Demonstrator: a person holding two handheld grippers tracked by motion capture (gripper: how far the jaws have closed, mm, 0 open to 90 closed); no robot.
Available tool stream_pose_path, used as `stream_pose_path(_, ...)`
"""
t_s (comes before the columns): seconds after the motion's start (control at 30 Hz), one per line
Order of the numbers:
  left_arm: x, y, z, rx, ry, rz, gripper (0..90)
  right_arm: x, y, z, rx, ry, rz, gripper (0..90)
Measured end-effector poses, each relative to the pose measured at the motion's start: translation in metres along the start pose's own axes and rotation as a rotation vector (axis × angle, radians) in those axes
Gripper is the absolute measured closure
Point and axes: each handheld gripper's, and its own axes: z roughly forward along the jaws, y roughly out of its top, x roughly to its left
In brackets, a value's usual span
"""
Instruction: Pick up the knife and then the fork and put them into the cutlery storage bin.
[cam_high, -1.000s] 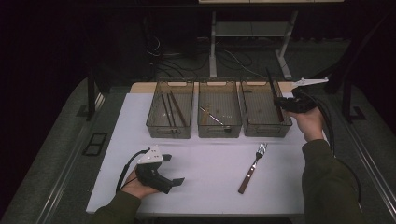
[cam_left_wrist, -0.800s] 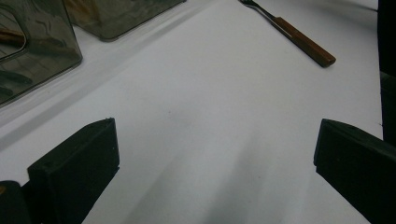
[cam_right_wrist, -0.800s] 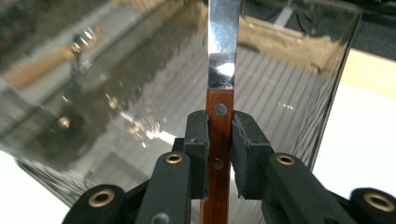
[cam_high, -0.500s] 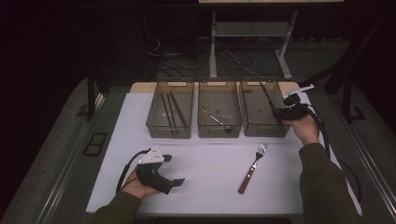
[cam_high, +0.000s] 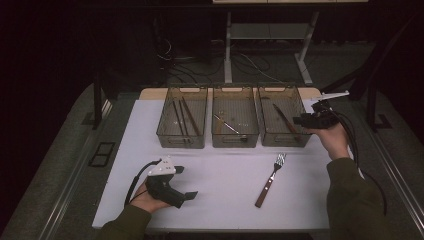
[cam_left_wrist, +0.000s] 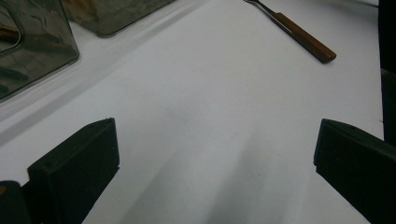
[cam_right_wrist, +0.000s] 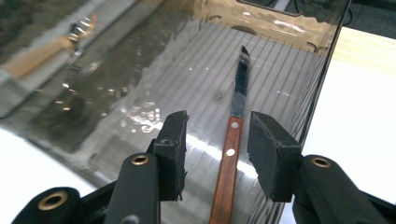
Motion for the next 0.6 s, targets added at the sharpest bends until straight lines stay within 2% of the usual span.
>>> stream_pose_path(0.1, 0.000, 0.000, 0.000, 0.000, 0.000, 0.000, 0.0, 0.005, -0.004, -0.013, -0.028, 0.027, 0.000, 61.5)
stream_pose_path(0.2, 0.000, 0.000, 0.000, 0.002, 0.001, 0.001, 0.0, 0.011, -0.010, -0.025, -0.040, 0.061, 0.002, 68.4)
stream_pose_path(0.47, 0.000, 0.000, 0.000, 0.003, 0.005, -0.002, 0.0, 0.033, -0.031, -0.036, 0.015, 0.094, -0.105, 85.6)
stream_pose_path(0.6, 0.000, 0.000, 0.000, 0.003, 0.006, -0.002, 0.0, 0.039, -0.044, -0.034, 0.053, 0.117, -0.125, 89.7)
